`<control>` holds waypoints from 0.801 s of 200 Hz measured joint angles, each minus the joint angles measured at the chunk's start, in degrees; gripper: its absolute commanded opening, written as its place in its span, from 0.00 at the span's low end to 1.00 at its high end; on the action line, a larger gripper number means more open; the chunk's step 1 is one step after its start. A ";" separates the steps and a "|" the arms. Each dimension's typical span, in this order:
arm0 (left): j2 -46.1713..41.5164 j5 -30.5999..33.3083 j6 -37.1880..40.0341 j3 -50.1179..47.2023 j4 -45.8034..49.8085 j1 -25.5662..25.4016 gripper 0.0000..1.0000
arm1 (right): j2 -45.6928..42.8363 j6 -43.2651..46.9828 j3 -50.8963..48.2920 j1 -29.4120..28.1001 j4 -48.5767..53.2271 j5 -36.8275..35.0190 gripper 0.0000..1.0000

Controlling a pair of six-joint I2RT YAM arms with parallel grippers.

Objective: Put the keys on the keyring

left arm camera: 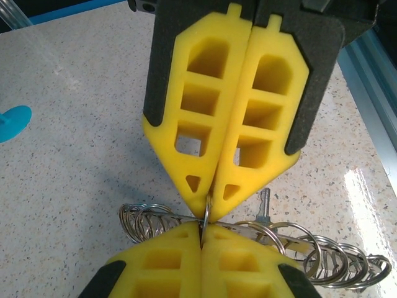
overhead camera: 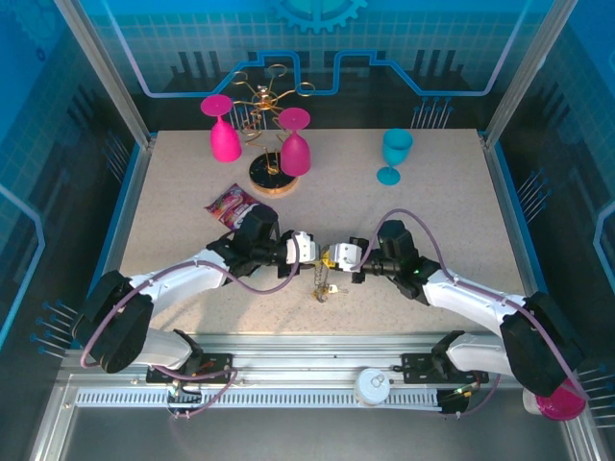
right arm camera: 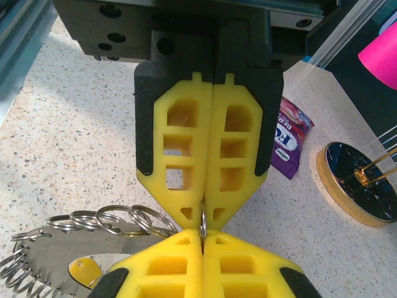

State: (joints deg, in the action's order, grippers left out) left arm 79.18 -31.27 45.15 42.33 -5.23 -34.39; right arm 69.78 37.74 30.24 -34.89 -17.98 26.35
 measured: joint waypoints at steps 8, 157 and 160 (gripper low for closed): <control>-0.04 0.20 -0.17 0.02 0.02 0.00 0.27 | 0.00 0.00 0.00 0.02 -0.09 0.02 0.00; -9.90 0.44 -18.29 -13.35 -20.65 0.87 0.23 | -2.51 -15.06 -4.13 6.47 -14.29 16.06 0.00; -9.90 0.33 -18.38 -13.35 -20.90 0.87 0.23 | -2.54 -15.06 -4.13 6.47 -14.27 16.26 0.00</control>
State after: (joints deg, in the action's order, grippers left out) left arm 69.28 -30.94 26.76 28.97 -26.13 -33.52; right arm 67.24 22.68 26.11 -28.42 -32.25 42.61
